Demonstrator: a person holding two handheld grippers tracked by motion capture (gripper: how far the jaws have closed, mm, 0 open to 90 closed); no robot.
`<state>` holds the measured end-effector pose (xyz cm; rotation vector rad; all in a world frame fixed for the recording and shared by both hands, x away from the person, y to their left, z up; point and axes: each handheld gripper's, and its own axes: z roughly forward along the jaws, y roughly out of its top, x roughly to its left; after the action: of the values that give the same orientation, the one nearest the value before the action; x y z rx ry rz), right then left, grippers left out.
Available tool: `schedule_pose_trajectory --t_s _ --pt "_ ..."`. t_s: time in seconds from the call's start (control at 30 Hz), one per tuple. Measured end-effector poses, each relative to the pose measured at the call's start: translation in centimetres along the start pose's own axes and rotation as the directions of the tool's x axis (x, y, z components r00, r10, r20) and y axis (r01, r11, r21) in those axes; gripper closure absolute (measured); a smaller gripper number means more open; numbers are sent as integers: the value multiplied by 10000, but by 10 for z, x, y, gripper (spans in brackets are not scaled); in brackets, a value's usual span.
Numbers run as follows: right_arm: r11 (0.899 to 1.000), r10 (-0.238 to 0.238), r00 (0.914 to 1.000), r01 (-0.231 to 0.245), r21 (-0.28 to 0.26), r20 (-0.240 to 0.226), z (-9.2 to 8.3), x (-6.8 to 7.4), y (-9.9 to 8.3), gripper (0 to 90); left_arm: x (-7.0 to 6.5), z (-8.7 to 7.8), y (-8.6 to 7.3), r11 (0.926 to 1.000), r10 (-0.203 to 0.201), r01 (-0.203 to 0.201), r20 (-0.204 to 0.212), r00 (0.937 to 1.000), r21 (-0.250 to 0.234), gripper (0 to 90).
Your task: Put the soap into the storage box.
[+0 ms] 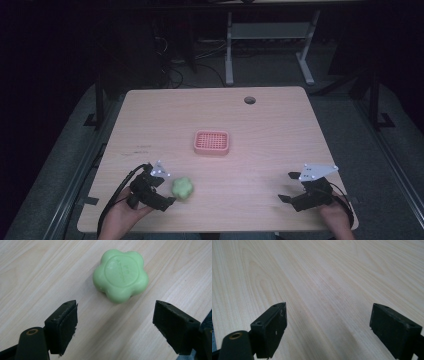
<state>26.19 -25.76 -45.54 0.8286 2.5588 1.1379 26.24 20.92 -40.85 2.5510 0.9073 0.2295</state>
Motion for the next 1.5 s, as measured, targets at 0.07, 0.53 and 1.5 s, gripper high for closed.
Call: schedule_pose_trajectory --t_s 0.07,0.53,1.5 --pt "10000 50 10000 -50 28 -27 0 1 0 138 -1 3 5 9999 -105 104 35 9999 108 199" --pt "10000 -30 10000 30 -93 -32 -2 1 1 138 -6 27 38 9922 -381 363 130 9992 1191 201" --pt "9997 -139 9999 138 -181 -27 -3 1 2 138 -2 57 49 9719 -1191 1164 9 9929 2048 236"
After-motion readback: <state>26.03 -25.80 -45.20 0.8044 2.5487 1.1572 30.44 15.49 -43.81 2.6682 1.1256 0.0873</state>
